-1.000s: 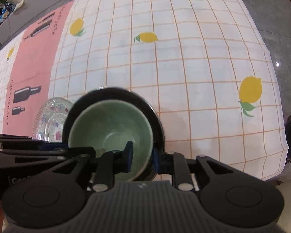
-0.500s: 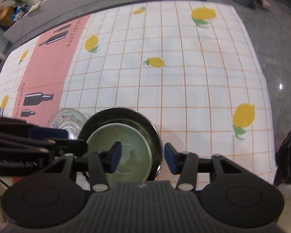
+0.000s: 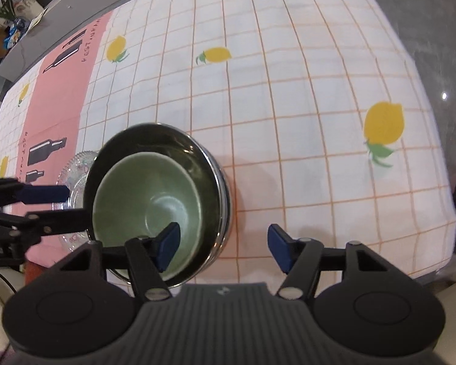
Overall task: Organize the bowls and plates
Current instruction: 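Close both grippers on the rim of the nested bowl stack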
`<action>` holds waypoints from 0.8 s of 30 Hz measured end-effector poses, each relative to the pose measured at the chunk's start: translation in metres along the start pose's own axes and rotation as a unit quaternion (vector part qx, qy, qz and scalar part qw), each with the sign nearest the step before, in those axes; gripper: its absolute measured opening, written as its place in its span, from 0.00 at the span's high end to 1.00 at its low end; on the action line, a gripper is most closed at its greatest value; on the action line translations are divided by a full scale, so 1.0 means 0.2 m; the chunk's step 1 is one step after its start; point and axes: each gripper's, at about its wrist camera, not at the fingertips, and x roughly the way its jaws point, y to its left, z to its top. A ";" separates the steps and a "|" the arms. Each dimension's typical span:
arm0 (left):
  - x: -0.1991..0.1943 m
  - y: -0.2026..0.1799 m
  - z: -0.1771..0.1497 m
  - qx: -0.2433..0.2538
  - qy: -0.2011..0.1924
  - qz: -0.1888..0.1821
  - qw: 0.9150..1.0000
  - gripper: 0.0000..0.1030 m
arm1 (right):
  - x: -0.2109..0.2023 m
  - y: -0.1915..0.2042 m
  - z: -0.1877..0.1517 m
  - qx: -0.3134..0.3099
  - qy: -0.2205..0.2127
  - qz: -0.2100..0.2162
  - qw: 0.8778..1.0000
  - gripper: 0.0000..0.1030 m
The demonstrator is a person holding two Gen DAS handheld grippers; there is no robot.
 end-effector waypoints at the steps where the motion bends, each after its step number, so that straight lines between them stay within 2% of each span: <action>1: 0.02 0.01 0.00 -0.004 0.003 -0.009 1.000 0.26 | 0.02 -0.01 0.00 0.007 0.004 0.008 1.000 0.39; 4: 0.08 0.04 0.01 -0.029 0.016 -0.023 0.999 0.26 | 0.09 -0.03 0.01 0.036 0.020 0.036 0.999 0.39; 9: 0.15 0.07 0.03 -0.052 0.028 -0.032 0.998 0.26 | 0.17 -0.05 0.01 0.055 0.034 0.046 0.997 0.39; 24: 0.29 0.04 0.04 -0.046 0.054 -0.042 0.997 0.38 | 0.23 -0.11 0.02 0.082 0.041 0.099 0.991 0.43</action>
